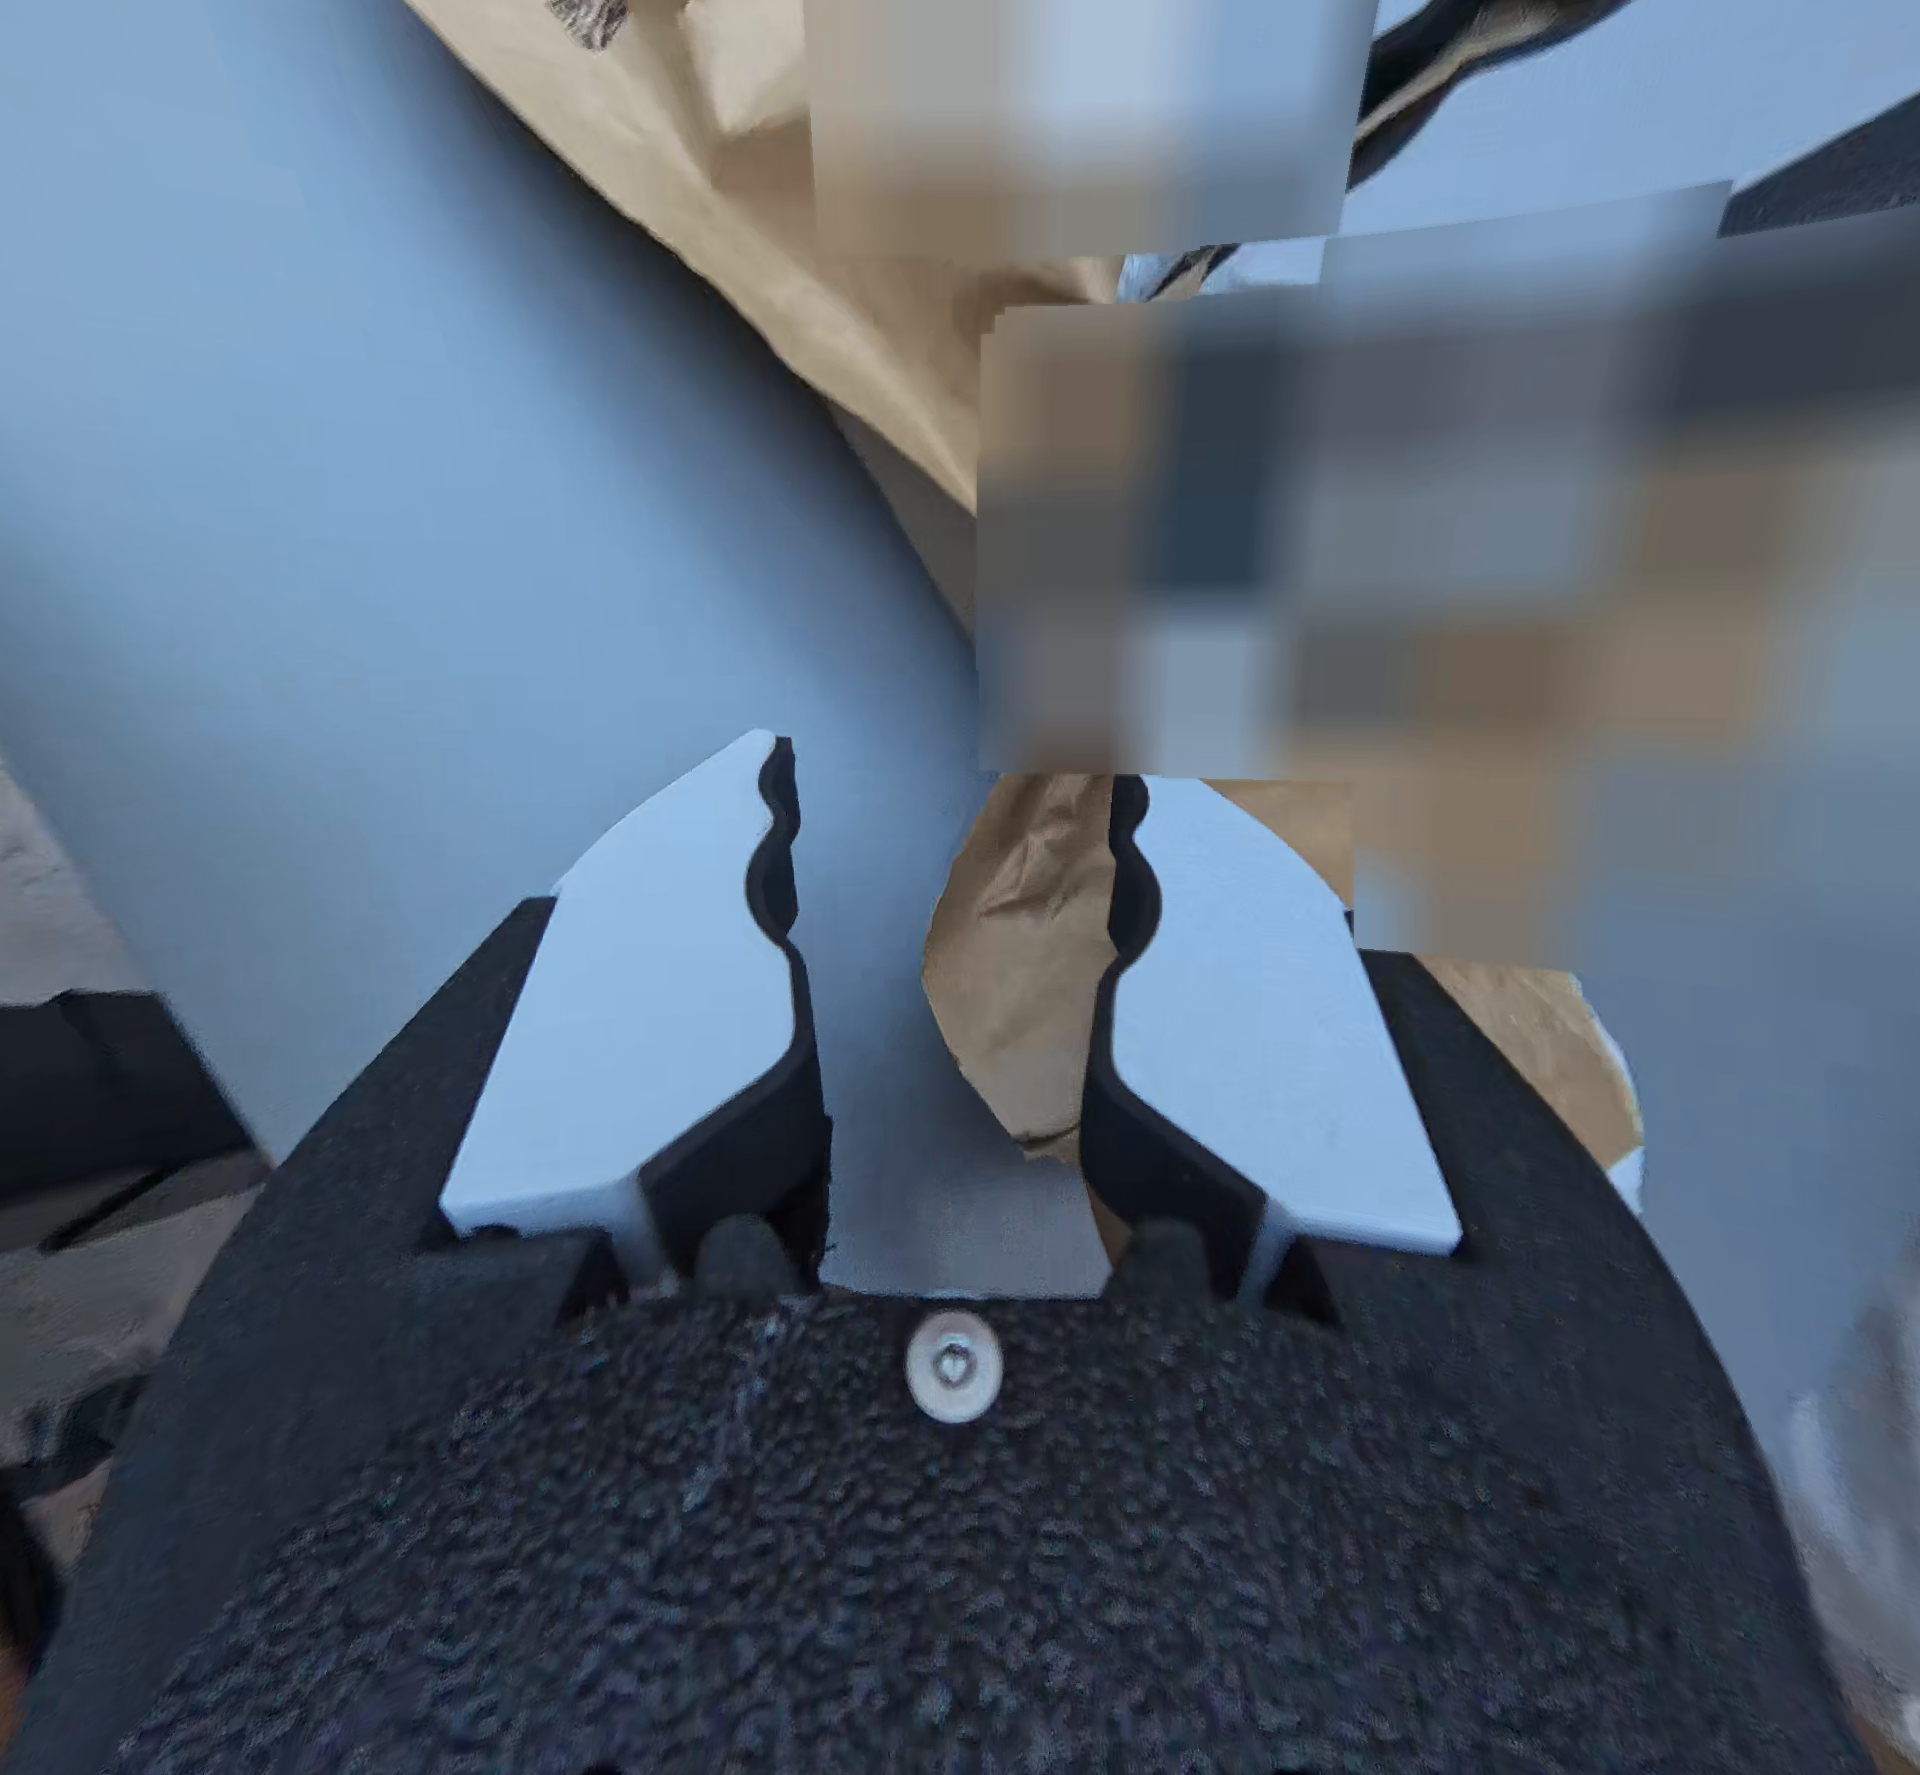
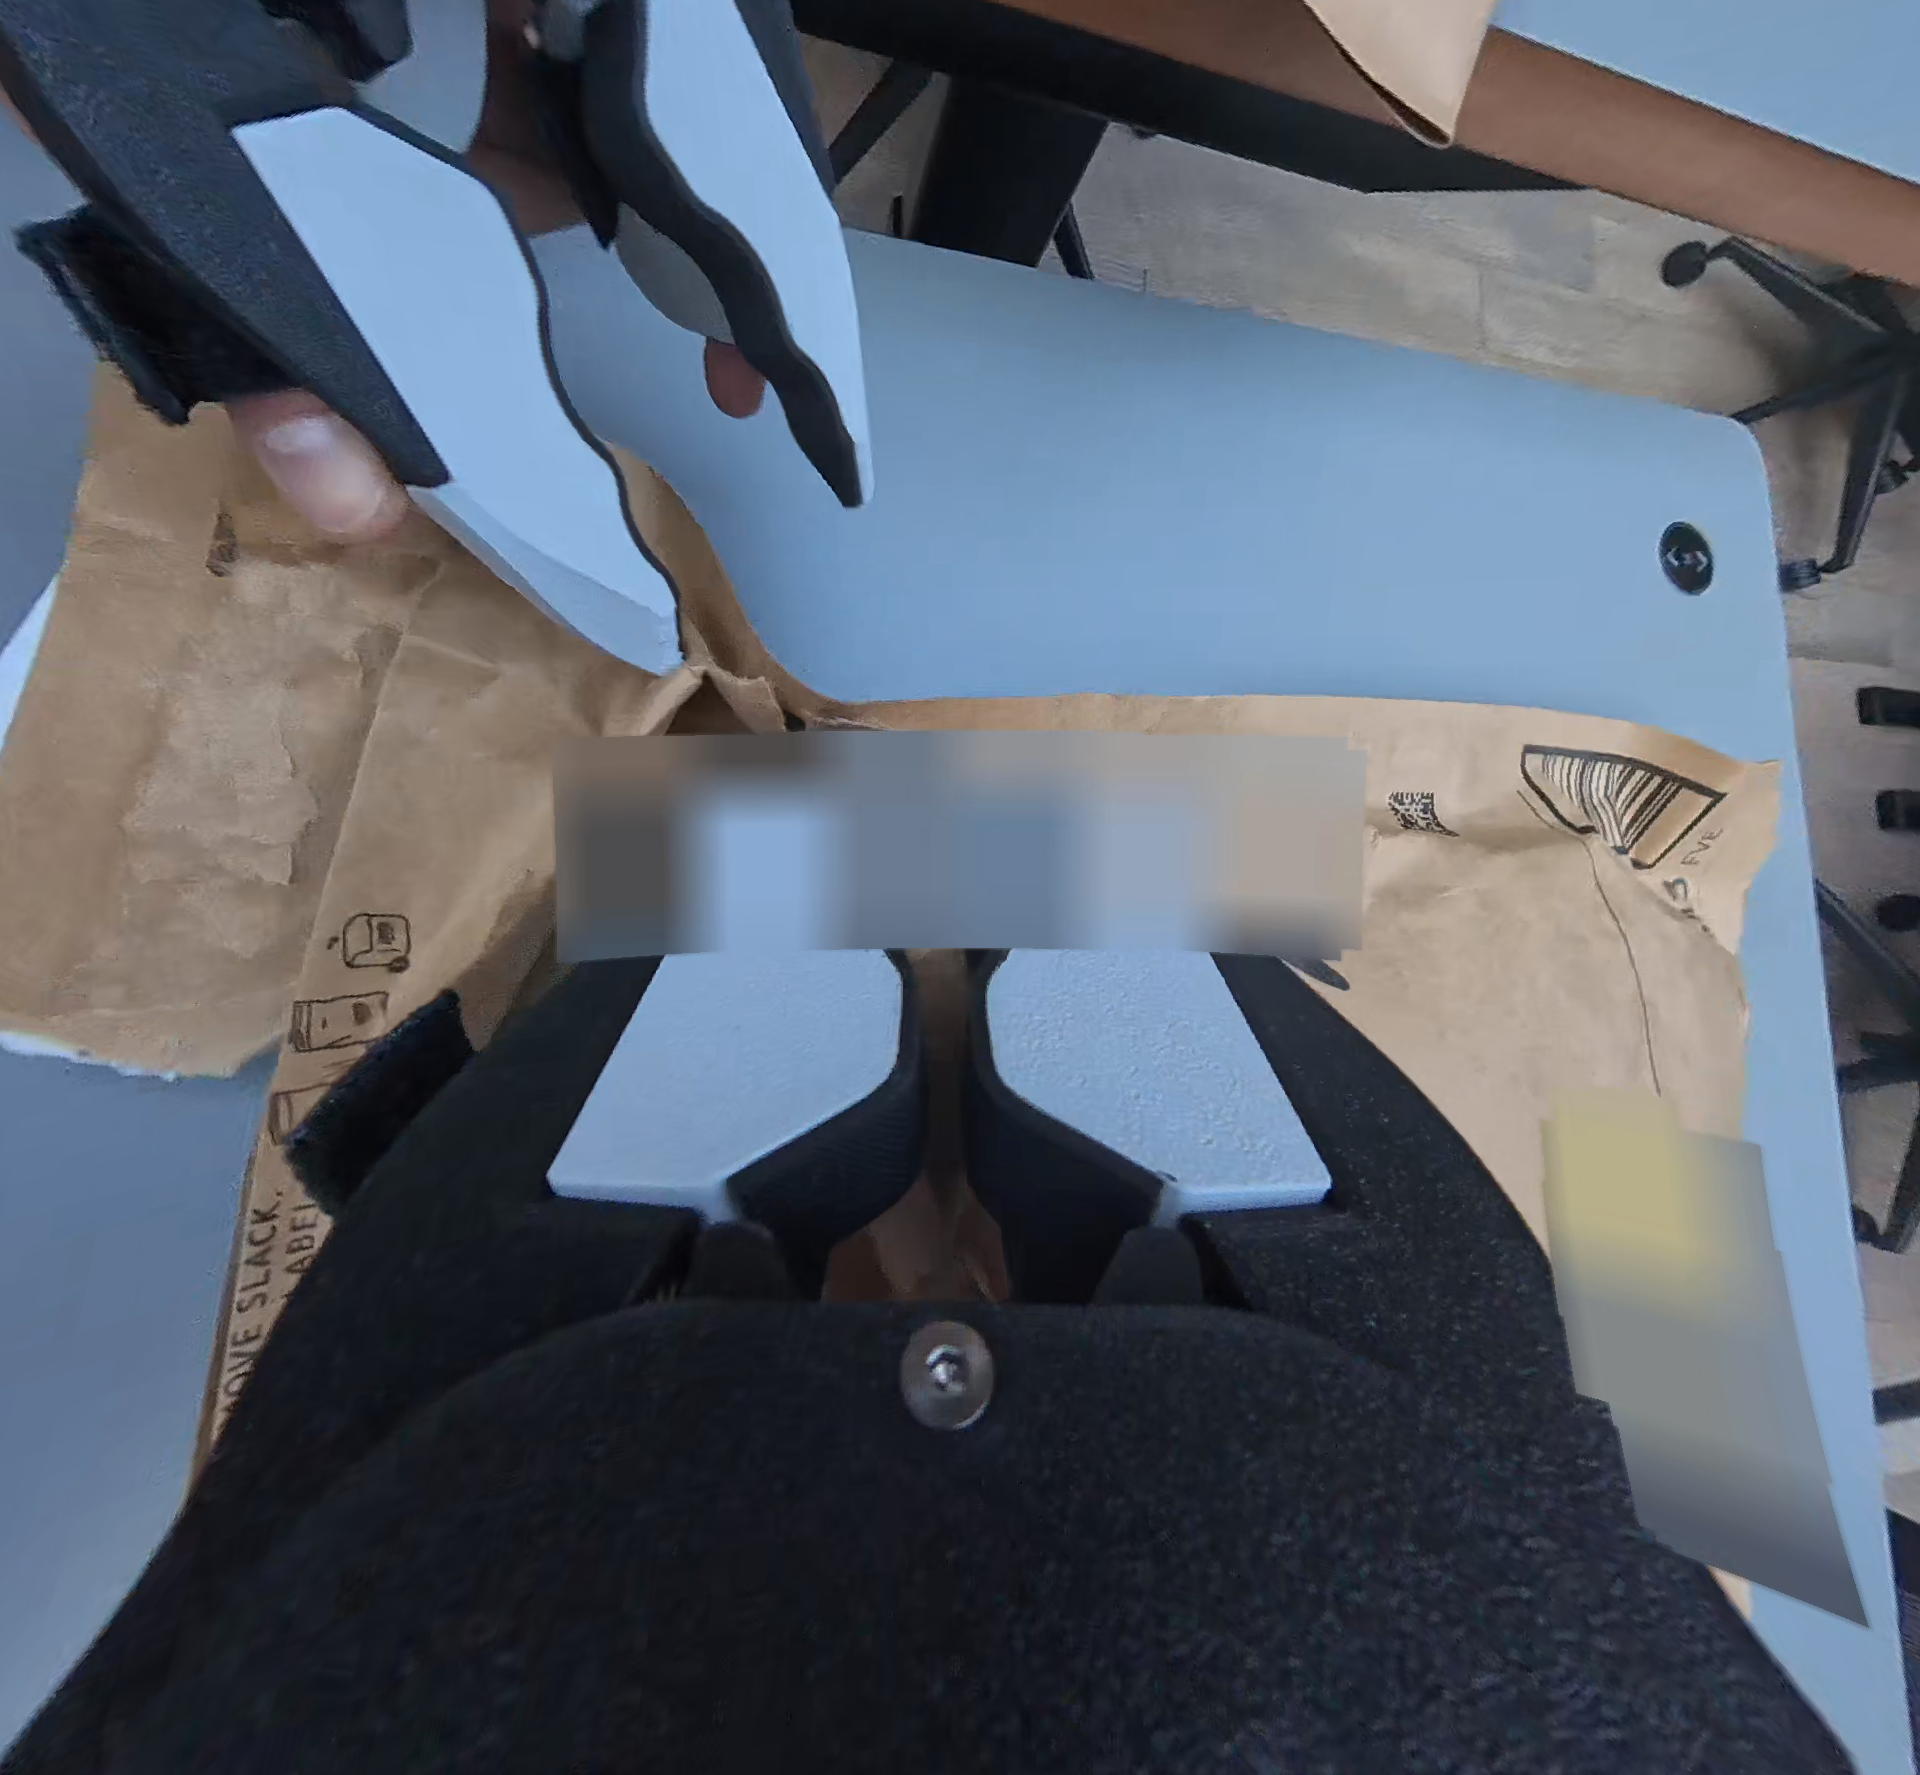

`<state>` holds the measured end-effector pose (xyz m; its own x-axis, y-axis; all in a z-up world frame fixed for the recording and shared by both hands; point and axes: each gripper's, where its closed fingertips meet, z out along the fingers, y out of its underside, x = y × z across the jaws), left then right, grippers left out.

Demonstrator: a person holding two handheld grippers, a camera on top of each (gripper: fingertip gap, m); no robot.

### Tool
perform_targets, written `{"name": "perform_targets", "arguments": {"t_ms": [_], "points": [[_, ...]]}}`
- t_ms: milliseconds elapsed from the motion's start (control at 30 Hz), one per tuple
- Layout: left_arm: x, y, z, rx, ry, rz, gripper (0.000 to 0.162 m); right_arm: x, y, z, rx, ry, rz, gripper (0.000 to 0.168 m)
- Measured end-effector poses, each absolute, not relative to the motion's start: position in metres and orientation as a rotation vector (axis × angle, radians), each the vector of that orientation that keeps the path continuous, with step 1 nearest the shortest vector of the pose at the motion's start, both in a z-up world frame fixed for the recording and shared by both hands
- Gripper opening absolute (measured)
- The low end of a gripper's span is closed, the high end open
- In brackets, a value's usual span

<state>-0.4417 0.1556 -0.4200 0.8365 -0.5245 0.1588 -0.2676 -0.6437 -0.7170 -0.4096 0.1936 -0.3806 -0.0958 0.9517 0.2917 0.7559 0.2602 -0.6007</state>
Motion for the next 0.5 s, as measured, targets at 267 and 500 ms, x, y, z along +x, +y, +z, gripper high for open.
{"name": "perform_targets", "arguments": {"t_ms": [267,500], "points": [[-0.354,0.132,-0.377,-2.171,0.459,-1.096,0.049,-0.35,0.166,-0.375,-1.575,-2.032,0.541,0.0],[-0.335,0.144,-0.436,-2.443,0.337,-0.842,0.011,-0.348,0.164,-0.379,-1.535,-2.143,0.493,0.0]]}}
